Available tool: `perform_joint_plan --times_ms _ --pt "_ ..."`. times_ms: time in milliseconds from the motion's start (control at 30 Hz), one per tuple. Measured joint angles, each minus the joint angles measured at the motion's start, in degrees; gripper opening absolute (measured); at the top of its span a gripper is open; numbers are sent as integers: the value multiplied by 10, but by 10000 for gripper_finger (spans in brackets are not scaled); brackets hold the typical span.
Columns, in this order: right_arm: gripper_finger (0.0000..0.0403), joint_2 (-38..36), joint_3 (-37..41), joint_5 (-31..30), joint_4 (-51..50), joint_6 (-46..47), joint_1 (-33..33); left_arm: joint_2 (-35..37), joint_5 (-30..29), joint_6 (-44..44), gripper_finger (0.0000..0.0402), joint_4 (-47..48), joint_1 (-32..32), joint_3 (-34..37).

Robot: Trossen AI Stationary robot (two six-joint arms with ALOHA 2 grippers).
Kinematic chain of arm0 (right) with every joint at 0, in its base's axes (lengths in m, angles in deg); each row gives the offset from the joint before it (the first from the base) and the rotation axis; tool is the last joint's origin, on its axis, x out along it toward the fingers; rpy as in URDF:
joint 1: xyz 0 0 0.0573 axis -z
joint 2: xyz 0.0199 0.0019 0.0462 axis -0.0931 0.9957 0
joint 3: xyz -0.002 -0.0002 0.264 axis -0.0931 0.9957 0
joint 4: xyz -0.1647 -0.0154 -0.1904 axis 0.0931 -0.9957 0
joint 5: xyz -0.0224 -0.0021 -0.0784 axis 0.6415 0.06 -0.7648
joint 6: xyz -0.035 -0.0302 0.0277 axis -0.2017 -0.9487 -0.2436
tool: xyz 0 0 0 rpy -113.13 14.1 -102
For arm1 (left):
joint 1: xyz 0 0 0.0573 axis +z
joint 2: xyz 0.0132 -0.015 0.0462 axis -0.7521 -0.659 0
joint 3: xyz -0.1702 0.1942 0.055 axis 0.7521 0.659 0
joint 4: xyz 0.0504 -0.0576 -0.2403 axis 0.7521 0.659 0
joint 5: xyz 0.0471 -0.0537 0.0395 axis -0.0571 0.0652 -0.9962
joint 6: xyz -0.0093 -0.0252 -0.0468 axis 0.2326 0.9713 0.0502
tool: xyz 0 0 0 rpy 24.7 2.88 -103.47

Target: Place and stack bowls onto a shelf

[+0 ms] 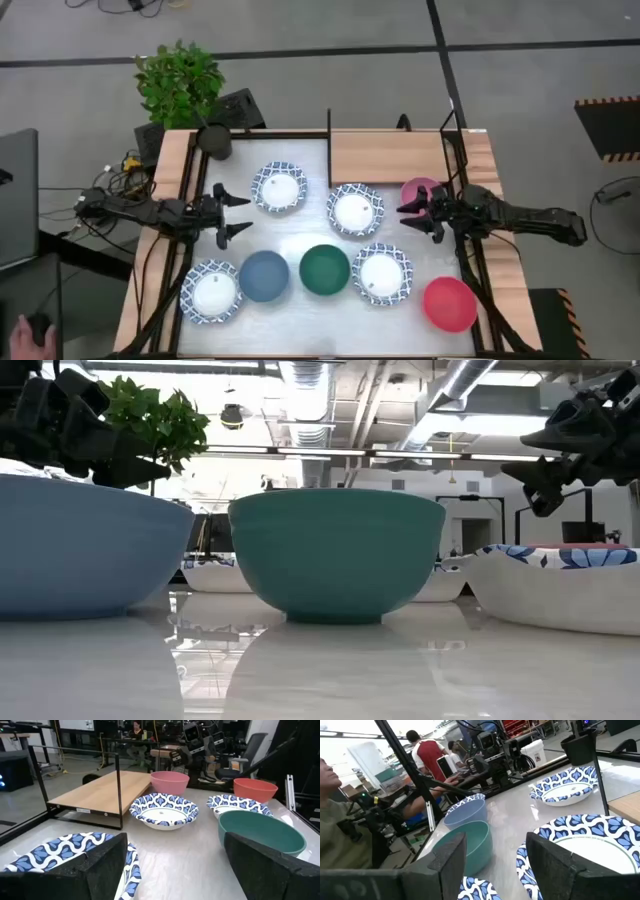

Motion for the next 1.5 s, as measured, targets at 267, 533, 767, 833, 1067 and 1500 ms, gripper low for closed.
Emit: perform_joint_plan --times_ms 267,533,767,833,1067,1500 --pt "230 0 0 0 0 0 0 0 0 0 318 0 0 0" --pt "230 0 0 0 0 0 0 0 0 0 318 0 0 0" --pt "230 0 0 0 0 0 0 0 0 0 318 0 0 0" --pt "230 0 0 0 0 0 0 0 0 0 318 0 0 0" --pt "230 0 0 0 0 0 0 0 0 0 318 0 0 0" --pt "230 0 0 0 0 -18 0 0 0 0 318 0 0 0"
